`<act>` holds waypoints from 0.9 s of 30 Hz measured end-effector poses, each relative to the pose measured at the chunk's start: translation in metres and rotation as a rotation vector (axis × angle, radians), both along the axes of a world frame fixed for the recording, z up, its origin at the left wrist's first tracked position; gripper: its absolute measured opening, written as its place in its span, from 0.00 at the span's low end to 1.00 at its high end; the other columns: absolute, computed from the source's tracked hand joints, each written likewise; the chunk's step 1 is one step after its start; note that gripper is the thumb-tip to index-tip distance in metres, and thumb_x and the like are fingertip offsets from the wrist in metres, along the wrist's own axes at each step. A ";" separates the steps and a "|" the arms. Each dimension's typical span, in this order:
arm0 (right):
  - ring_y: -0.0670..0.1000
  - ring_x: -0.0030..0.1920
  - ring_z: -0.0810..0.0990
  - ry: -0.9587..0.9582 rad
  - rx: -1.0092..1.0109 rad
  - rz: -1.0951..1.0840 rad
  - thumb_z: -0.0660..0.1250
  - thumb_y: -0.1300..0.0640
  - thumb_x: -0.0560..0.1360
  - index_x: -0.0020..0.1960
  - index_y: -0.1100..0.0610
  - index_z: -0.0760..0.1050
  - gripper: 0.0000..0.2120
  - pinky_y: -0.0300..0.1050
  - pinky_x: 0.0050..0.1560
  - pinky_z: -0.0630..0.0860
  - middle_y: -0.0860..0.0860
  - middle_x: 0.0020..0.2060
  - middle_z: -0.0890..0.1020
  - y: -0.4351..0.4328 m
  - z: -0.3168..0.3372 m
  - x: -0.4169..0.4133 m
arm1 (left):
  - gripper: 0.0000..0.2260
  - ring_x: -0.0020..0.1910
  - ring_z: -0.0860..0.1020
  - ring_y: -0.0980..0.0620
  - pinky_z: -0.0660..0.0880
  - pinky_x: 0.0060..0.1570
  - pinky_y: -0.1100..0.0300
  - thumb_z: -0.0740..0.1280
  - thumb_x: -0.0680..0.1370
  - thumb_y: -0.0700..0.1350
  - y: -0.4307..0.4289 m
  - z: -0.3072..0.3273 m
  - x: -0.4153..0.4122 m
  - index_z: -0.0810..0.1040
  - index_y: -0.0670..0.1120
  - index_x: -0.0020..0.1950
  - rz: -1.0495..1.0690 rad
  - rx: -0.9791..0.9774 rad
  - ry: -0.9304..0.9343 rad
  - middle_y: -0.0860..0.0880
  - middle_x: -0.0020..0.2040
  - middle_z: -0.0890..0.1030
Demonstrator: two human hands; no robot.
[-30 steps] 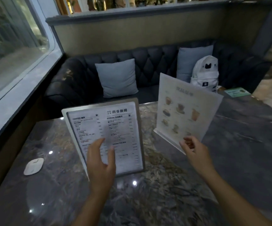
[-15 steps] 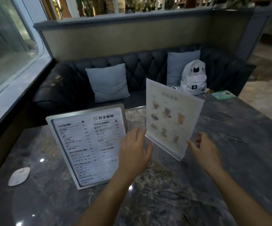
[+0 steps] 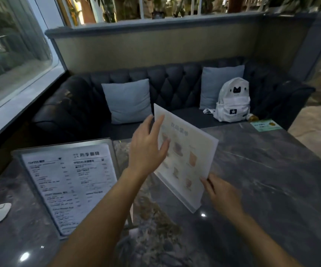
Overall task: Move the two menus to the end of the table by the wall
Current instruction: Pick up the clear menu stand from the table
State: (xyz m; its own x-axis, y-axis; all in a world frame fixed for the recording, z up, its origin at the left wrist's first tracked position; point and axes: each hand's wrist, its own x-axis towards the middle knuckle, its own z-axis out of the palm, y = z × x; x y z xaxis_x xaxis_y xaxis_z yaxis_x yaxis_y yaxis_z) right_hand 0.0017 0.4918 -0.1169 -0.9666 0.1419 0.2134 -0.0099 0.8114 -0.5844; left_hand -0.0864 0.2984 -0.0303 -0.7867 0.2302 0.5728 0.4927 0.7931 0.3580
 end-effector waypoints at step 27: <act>0.44 0.33 0.76 0.011 -0.122 0.247 0.63 0.60 0.75 0.51 0.56 0.77 0.07 0.42 0.36 0.72 0.49 0.42 0.80 0.089 -0.008 -0.085 | 0.10 0.48 0.74 0.47 0.54 0.67 0.44 0.61 0.78 0.49 0.054 0.036 -0.019 0.77 0.44 0.43 0.011 -0.180 0.069 0.47 0.41 0.77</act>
